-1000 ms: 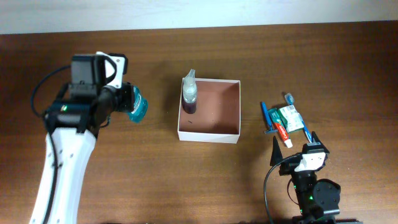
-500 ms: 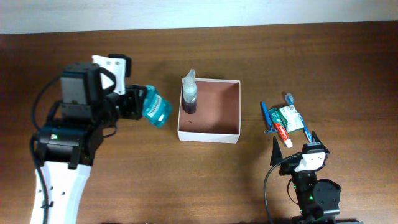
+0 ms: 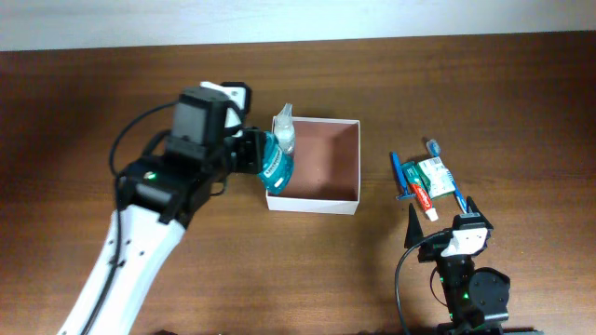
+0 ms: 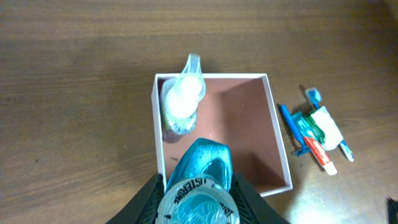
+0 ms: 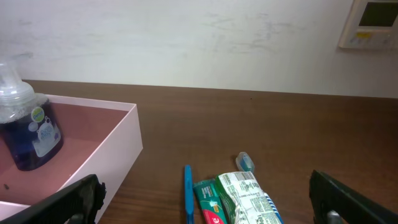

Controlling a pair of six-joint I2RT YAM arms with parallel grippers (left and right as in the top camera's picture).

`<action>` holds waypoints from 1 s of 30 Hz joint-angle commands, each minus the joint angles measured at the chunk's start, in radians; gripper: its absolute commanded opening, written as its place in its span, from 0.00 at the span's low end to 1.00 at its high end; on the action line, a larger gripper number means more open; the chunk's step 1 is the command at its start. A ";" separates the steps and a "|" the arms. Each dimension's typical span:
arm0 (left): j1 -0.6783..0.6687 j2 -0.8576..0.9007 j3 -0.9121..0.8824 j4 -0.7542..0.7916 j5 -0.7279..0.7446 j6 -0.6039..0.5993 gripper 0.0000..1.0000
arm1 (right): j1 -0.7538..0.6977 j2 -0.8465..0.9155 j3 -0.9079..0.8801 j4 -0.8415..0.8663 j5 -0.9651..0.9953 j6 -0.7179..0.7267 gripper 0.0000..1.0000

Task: Pack container
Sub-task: 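Lift the mouthwash bottle and carry it over the pink box, then lower the mouthwash into the box beside the soap and release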

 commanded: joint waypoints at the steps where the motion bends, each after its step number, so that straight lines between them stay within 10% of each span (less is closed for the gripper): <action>1: -0.048 0.031 0.032 0.037 -0.100 -0.048 0.22 | 0.006 -0.008 -0.005 -0.007 -0.001 0.003 0.98; 30: -0.161 0.254 0.032 0.075 -0.297 -0.177 0.20 | 0.006 -0.008 -0.005 -0.007 -0.001 0.003 0.98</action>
